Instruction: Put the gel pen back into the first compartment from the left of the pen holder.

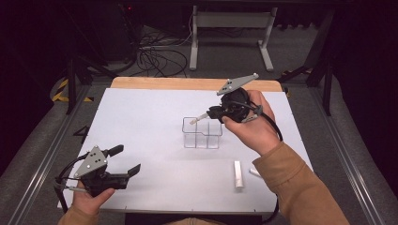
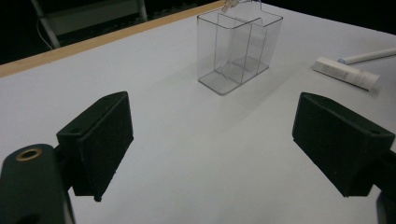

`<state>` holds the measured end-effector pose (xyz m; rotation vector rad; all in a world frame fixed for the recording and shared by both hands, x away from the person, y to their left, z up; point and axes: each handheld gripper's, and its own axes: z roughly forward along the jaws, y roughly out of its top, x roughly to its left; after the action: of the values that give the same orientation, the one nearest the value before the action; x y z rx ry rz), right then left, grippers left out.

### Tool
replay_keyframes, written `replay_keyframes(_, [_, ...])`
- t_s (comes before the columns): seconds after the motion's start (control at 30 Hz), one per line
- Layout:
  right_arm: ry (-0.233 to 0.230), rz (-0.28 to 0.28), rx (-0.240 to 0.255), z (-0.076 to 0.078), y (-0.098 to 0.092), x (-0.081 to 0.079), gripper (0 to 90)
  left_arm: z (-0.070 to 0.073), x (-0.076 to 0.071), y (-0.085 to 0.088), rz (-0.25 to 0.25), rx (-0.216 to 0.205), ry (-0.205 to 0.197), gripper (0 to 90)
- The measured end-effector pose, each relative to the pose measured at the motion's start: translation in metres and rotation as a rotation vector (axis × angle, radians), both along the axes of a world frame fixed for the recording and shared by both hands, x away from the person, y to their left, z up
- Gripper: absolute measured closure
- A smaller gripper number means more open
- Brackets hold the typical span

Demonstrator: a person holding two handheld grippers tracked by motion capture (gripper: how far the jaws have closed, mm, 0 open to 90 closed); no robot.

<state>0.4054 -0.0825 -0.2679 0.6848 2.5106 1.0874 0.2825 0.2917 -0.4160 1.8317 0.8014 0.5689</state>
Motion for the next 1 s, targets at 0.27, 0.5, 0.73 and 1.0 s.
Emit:
replay_keyframes(0.27, [0.018, 0.005, -0.009, -0.005, 0.007, 0.004, 82.0, 0.0, 0.0, 0.0, -0.001, 0.004, -0.001, 13.3])
replay_keyframes(0.5, [0.04, 0.008, -0.024, -0.014, 0.016, 0.012, 81.8, 0.0, 0.0, 0.0, 0.001, -0.001, 0.001, 13.3])
replay_keyframes(0.73, [0.04, 0.02, 0.016, -0.027, 0.019, 0.018, 59.5, 0.0, 0.0, 0.002, 0.001, -0.002, -0.001, 13.3])
replay_keyframes(1.0, [-0.02, 0.024, 0.043, -0.025, 0.01, 0.013, 43.6, 0.0, 0.0, 0.0, 0.001, -0.004, 0.002, 13.3])
